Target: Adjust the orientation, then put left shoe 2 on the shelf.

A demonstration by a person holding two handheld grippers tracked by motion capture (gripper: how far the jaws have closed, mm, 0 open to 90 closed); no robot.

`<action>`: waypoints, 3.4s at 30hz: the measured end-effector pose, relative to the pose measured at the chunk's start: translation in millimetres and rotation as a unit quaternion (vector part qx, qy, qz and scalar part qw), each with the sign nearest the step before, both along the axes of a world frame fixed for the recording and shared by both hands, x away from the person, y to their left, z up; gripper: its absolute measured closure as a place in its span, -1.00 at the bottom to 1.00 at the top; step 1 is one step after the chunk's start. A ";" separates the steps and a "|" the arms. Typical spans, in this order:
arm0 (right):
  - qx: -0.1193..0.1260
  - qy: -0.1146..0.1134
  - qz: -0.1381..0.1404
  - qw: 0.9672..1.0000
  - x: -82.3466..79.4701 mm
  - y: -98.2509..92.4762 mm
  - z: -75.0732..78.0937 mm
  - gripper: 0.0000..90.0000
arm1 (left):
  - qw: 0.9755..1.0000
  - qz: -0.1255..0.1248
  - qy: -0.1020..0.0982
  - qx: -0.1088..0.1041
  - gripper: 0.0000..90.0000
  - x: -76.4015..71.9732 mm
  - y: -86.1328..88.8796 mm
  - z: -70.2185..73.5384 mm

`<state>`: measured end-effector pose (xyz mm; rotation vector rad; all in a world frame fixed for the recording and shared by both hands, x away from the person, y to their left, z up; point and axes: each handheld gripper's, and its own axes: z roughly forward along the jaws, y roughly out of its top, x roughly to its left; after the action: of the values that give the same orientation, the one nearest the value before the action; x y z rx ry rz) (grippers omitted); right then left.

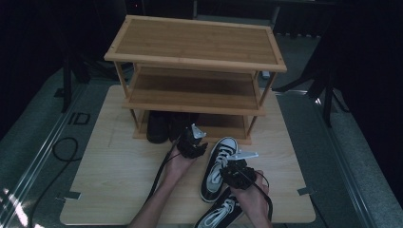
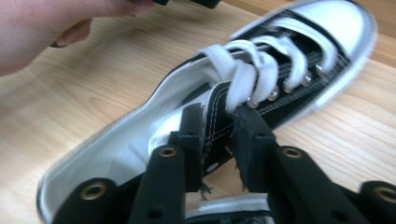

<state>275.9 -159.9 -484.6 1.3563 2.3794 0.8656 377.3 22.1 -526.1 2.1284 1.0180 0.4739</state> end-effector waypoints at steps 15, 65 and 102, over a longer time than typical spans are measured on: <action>-0.019 -0.010 0.005 1.000 1.1 9.0 -5.0 0.67 | 0.997 0.055 -0.032 0.031 0.96 20.3 -19.6 -15.8; 0.061 0.018 -0.045 0.997 13.5 -0.7 2.6 0.96 | 0.997 0.067 -0.035 0.007 1.00 48.7 -27.8 -32.7; 0.119 0.043 -0.038 0.991 34.7 -65.5 45.7 0.96 | 0.997 0.071 -0.032 0.004 1.00 47.7 -27.8 -32.7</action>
<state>310.6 -225.4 -438.9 1.5913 2.3286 1.1187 425.0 -5.8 -558.7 2.0426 1.1368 0.6131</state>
